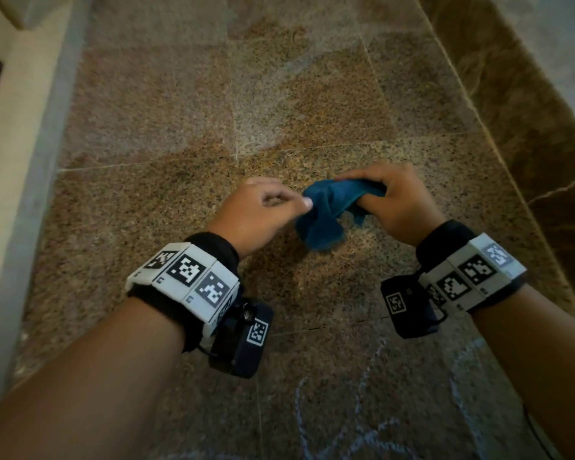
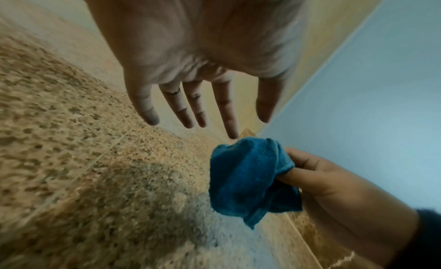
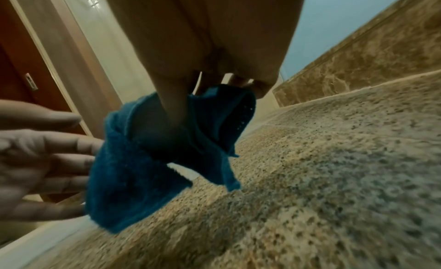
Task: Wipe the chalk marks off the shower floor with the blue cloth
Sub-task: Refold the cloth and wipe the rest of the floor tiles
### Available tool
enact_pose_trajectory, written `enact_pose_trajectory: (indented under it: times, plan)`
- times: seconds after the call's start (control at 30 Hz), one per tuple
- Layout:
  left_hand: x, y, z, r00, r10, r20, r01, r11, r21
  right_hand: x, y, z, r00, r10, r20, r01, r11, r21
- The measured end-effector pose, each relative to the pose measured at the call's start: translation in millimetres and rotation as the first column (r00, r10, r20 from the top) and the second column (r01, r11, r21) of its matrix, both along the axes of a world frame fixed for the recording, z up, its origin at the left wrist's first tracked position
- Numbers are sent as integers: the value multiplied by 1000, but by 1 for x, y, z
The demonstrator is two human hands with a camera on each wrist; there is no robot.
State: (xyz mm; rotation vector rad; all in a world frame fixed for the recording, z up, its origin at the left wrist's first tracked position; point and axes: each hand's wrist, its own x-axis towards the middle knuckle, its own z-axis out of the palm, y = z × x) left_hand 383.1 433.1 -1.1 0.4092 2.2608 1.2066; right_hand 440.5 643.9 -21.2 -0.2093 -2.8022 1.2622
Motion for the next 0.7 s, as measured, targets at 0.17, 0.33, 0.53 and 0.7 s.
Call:
enact_pose_trajectory:
  times: [0.17,0.33,0.53,0.7]
  plan:
    - [-5,6,6,999,46,25,-49,987,155,-3,-5,6,999,-14,-33,7,980,-198]
    - [3,14,1,998,-62,7,60,990,127,-6,-16,7,999,15,-42,-30,922,-386]
    - [5,13,0,999,-43,-12,44,990,132,-4,-25,7,993,108,-43,-114,840,-530]
    - [6,9,-5,999,-46,-10,47,980,192,-4,-23,7,987,153,-52,-160,879,-450]
